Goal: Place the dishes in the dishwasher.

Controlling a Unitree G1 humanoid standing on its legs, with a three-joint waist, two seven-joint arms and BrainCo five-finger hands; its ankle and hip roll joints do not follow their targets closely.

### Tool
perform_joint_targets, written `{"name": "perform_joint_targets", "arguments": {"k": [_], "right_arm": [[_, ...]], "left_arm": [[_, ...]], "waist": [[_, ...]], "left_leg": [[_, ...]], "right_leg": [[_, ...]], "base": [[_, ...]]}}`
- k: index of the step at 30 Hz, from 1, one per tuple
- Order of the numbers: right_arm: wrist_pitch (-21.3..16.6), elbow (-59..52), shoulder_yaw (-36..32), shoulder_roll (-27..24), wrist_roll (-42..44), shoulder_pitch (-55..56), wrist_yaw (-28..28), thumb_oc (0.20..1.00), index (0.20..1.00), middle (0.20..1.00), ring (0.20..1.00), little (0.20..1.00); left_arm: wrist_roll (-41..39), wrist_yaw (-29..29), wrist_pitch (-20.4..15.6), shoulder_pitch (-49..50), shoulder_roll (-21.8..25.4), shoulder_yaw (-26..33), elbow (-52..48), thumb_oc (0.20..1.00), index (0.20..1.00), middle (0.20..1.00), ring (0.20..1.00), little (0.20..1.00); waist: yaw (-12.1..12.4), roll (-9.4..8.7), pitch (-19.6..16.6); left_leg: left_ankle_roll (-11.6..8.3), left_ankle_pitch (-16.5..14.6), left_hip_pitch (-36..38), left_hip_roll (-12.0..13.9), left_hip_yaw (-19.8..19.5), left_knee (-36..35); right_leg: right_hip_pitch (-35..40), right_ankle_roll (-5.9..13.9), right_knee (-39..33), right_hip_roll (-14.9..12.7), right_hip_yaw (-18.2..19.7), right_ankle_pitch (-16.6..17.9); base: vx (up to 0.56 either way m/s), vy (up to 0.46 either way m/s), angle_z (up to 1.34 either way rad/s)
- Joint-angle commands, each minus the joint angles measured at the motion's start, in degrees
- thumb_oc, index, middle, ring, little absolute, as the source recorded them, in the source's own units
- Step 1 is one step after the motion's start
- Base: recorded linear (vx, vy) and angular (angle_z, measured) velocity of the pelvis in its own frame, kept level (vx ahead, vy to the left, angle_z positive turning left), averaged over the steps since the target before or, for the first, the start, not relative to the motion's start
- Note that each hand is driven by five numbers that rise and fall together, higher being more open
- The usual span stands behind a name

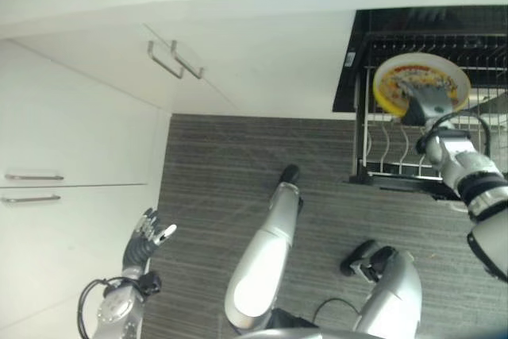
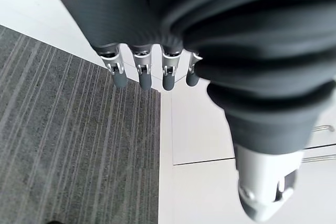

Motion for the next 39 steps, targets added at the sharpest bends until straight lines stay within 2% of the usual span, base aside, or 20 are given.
{"name": "perform_joint_targets", "arguments": {"k": [1, 4, 6, 8, 9, 10, 11, 12, 15, 17, 21, 23, 29, 32, 33, 35, 36, 37, 39], "right_arm": [[-0.49, 1.38, -1.09, 0.86, 8.81, 3.92, 3.16, 1.0, 1.0, 1.0, 1.0, 1.0], [-1.1, 1.33, -3.65, 0.71, 12.69, 6.04, 7.05, 1.0, 1.0, 1.0, 1.0, 1.0], [-1.27, 1.28, -4.46, 0.62, 14.39, 6.78, 7.26, 1.0, 1.0, 1.0, 1.0, 1.0], [-0.68, 1.56, -6.97, 0.84, 21.79, 7.62, 8.66, 1.0, 1.0, 1.0, 1.0, 1.0], [0.1, 1.54, -8.63, 1.07, 27.71, 8.1, 10.73, 1.0, 1.0, 1.0, 1.0, 1.0], [1.69, 1.67, -12.25, 1.73, 42.1, 8.89, 16.26, 1.0, 1.0, 1.0, 1.0, 1.0], [2.79, 2.24, -15.84, 2.34, 48.71, 9.41, 19.92, 1.0, 1.0, 1.0, 1.0, 1.0], [3.56, 3.21, -22.27, 3.74, 58.76, 10.27, 25.4, 1.0, 1.0, 1.0, 1.0, 1.0], [3.58, 1.21, -30.84, 5.48, 69.44, 12.1, 32.5, 1.0, 1.0, 1.0, 1.0, 1.0], [4.12, 0.16, -31.88, 5.56, 70.98, 12.13, 32.43, 1.0, 1.0, 1.0, 1.0, 1.0], [8.19, -8.2, -35.98, 7.09, 80.58, 12.28, 32.24, 1.0, 1.0, 1.0, 1.0, 1.0], [6.52, -16.67, -37.96, 9.83, 88.31, 12.87, 32.93, 1.0, 1.0, 1.0, 1.0, 1.0], [6.49, -33.84, -43.08, 16.35, 108.25, 18.38, 39.43, 1.0, 1.0, 1.0, 1.0, 1.0], [5.06, -41.45, -43.89, 20.07, 114.01, 21.33, 38.94, 1.0, 1.0, 1.0, 1.0, 1.0], [4.27, -45.56, -44.31, 21.46, 115.57, 22.79, 37.41, 1.0, 1.0, 1.0, 1.0, 1.0], [3.62, -49.28, -44.4, 22.84, 117.06, 25.15, 35.56, 1.0, 1.0, 1.0, 1.0, 1.0], [0.48, -50.75, -44.45, 23.58, 117.18, 26.22, 31.7, 1.0, 1.0, 1.0, 1.0, 1.0], [1.13, -52.03, -44.92, 24.12, 118.79, 27.29, 30.11, 1.0, 1.0, 1.0, 1.0, 1.0], [-1.17, -55.99, -44.14, 25.85, 118.39, 31.87, 26.46, 1.0, 1.0, 1.0, 1.0, 1.0]], "left_arm": [[0.89, 1.22, -0.92, 0.03, 2.76, 4.14, 1.2, 1.0, 1.0, 1.0, 1.0, 1.0], [2.12, 1.5, -0.08, 0.17, 3.2, 4.82, 0.41, 1.0, 1.0, 1.0, 1.0, 1.0], [2.2, 1.54, 0.3, 0.44, 3.5, 5.04, -0.17, 1.0, 1.0, 1.0, 1.0, 1.0], [2.96, 1.5, 0.65, 0.8, 3.65, 5.25, -0.85, 1.0, 1.0, 1.0, 1.0, 1.0], [3.24, 1.65, 0.95, 1.08, 3.6, 5.36, -1.35, 1.0, 1.0, 1.0, 1.0, 1.0], [3.38, 1.85, 1.46, 1.35, 3.6, 5.4, -1.88, 1.0, 1.0, 1.0, 1.0, 1.0], [3.46, 1.79, 1.72, 1.41, 3.41, 5.55, -1.82, 1.0, 1.0, 1.0, 1.0, 1.0], [4.07, 1.32, 1.85, 1.63, 2.79, 6.06, -1.26, 1.0, 1.0, 1.0, 1.0, 1.0], [5.28, -0.13, 3.26, 2.75, 2.17, 7.46, -1.87, 1.0, 1.0, 1.0, 1.0, 1.0], [5.24, -0.11, 4.04, 3.13, 2.2, 7.62, -2.51, 1.0, 1.0, 1.0, 1.0, 1.0], [5.76, 0.82, 4.52, 4.83, 1.27, 7.6, -3.62, 1.0, 1.0, 1.0, 1.0, 1.0], [6.08, 2.37, 4.59, 5.63, 0.18, 7.22, -4.31, 1.0, 1.0, 1.0, 1.0, 1.0], [6.23, 3.74, 4.42, 7.17, -1.09, 7.32, -4.61, 1.0, 1.0, 1.0, 1.0, 1.0], [5.66, 3.97, 4.04, 7.4, -1.89, 7.22, -4.24, 1.0, 1.0, 1.0, 1.0, 1.0], [5.45, 4.11, 4.14, 7.56, -2.38, 7.09, -4.62, 1.0, 1.0, 1.0, 1.0, 1.0], [5.44, 4.25, 4.04, 7.84, -3.09, 7.15, -4.67, 1.0, 1.0, 1.0, 1.0, 1.0], [5.15, 4.61, 4.52, 7.72, -3.4, 7.28, -4.76, 1.0, 1.0, 1.0, 1.0, 1.0], [5.18, 5.41, 4.57, 7.6, -3.91, 6.98, -4.62, 1.0, 1.0, 1.0, 1.0, 1.0], [5.51, 7.3, 4.41, 7.43, -5.52, 7.07, -4.06, 1.0, 1.0, 1.0, 1.0, 1.0]], "waist": [[0.74, 0.95, 0.48], [0.71, 0.05, 0.48], [0.72, -0.13, 0.48], [0.76, -0.32, 0.48], [0.74, -0.34, 0.48], [0.65, -0.32, 0.48], [0.52, -0.37, 0.48], [0.47, -0.41, 0.48], [0.12, -0.6, 0.48], [0.02, -0.64, 0.47], [-0.71, -1.09, 0.45], [-1.35, -1.51, 0.18], [-2.83, -3.1, -1.1], [-3.88, -3.68, -1.86], [-4.35, -3.68, -2.14], [-5.02, -4.15, -2.74], [-5.49, -4.3, -3.01], [-5.92, -4.43, -3.24], [-7.35, -5.05, -3.8]], "left_leg": [[8.29, -7.36, -0.83, -3.84, 3.08, 8.13], [8.35, -7.83, -0.37, -3.87, 2.86, 8.84], [8.44, -7.92, -0.22, -3.89, 2.81, 9.19], [8.48, -7.98, 0.23, -3.91, 2.8, 9.43], [8.51, -8.05, 0.44, -3.93, 2.85, 9.51], [8.5, -8.05, 0.74, -3.88, 2.92, 9.5], [8.48, -8.14, 1.03, -3.87, 2.99, 9.46], [8.37, -8.48, 1.84, -3.9, 3.1, 9.48], [8.34, -8.99, 3.62, -3.65, 3.65, 9.99], [8.31, -8.97, 4.25, -3.52, 3.83, 9.78], [8.16, -8.38, 6.82, -2.61, 4.35, 8.02], [8.0, -7.69, 8.62, -2.0, 4.76, 5.97], [7.56, -5.96, 12.32, -0.65, 5.49, 0.66], [7.25, -4.59, 14.19, 0.05, 5.82, -2.45], [7.27, -2.53, 14.83, 0.49, 6.24, -4.46], [7.05, -1.65, 16.21, 0.92, 6.66, -6.93], [6.9, -1.06, 17.18, 1.28, 6.95, -8.45], [6.74, -0.65, 17.79, 1.51, 7.07, -9.34], [6.53, 0.32, 19.54, 1.98, 7.49, -12.11]], "right_leg": [[-0.94, -2.38, -4.09, 4.44, -2.78, 9.62], [0.15, -2.38, -4.41, 4.66, -3.28, 9.85], [0.4, -2.44, -4.33, 4.71, -3.41, 9.95], [1.07, -2.44, -4.44, 4.71, -3.71, 10.25], [1.44, -2.49, -4.64, 4.67, -3.79, 10.33], [1.79, -2.57, -4.8, 4.66, -3.8, 10.46], [2.05, -2.67, -4.98, 4.76, -3.67, 10.47], [2.91, -2.76, -5.21, 4.76, -3.54, 10.3], [4.47, -2.74, -4.66, 4.48, -3.33, 10.12], [4.95, -2.65, -4.75, 4.47, -3.25, 10.22], [7.13, -2.51, -5.87, 4.8, -2.83, 10.71], [9.11, -2.33, -7.87, 5.2, -2.68, 11.28], [13.71, -1.3, -13.62, 6.29, -2.69, 12.82], [15.98, -0.96, -17.36, 7.18, -2.7, 14.11], [16.84, -1.43, -19.72, 7.49, -3.25, 15.89], [18.55, -1.19, -23.06, 8.21, -3.26, 16.92], [19.52, -1.12, -24.68, 8.53, -3.34, 17.41], [20.31, -1.09, -25.98, 8.78, -3.36, 17.87], [21.83, -0.92, -29.53, 9.63, -2.74, 18.97]], "base": [[0.02, -0.042, 0.07], [0.04, -0.043, 0.08], [0.03, -0.022, 0.05], [0.03, -0.017, 0.05], [0.03, 0.0, 0.04], [0.0, 0.0, 0.0], [0.05, 0.02, 0.0], [0.06, 0.023, 0.01], [0.09, 0.035, 0.01], [0.05, 0.038, 0.02], [0.03, 0.045, -0.06], [0.03, 0.052, -0.23], [0.03, 0.002, -0.13], [-0.02, 0.003, -0.14], [-0.08, 0.024, -0.2], [-0.05, 0.007, -0.19], [-0.03, 0.01, -0.16], [-0.04, 0.026, -0.16], [-0.05, 0.023, -0.14]]}}
